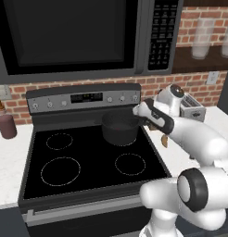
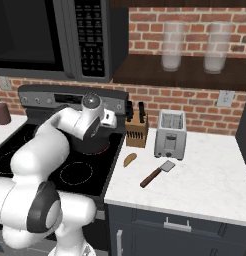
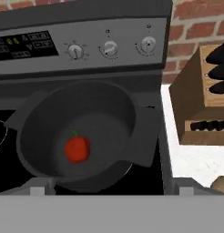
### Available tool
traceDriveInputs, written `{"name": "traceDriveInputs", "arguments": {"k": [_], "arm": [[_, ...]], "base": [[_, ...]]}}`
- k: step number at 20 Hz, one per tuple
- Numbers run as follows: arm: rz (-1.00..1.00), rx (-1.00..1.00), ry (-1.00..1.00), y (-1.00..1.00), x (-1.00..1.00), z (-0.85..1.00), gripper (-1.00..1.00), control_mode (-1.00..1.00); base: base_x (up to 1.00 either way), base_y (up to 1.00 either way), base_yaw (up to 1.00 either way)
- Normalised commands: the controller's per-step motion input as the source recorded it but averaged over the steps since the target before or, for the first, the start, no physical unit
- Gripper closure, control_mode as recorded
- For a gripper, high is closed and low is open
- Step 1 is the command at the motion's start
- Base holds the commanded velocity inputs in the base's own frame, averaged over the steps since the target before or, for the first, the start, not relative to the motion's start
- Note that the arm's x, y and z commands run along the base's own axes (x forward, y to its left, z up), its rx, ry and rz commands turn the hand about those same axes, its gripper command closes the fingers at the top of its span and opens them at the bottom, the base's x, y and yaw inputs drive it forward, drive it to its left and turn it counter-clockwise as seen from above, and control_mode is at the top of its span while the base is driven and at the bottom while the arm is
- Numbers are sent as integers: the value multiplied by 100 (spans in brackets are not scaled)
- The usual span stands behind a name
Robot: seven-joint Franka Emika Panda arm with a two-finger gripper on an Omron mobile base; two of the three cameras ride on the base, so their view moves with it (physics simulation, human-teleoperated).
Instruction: Put the bell pepper and sweet potato in the pot. Retrieve the spatula and lightly stir the vegetables in the pot.
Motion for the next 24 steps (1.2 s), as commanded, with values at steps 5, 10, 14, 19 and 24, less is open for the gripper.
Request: {"name": "traceDriveInputs", "arguments": {"k": [5, 10, 14, 19, 24], "arm": [[-10, 5, 6, -100, -61, 14, -100, -100], [-10, 0, 18, -98, -7, -36, -100, -100], [-1, 0, 16, -64, 0, -68, -100, -100], [0, 4, 7, -18, 0, -73, -100, -100], [4, 4, 0, 0, 1, -58, -100, -100]], "base": [[0, 0, 0], [0, 0, 0], [0, 0, 0], [0, 0, 0], [0, 0, 0]]}}
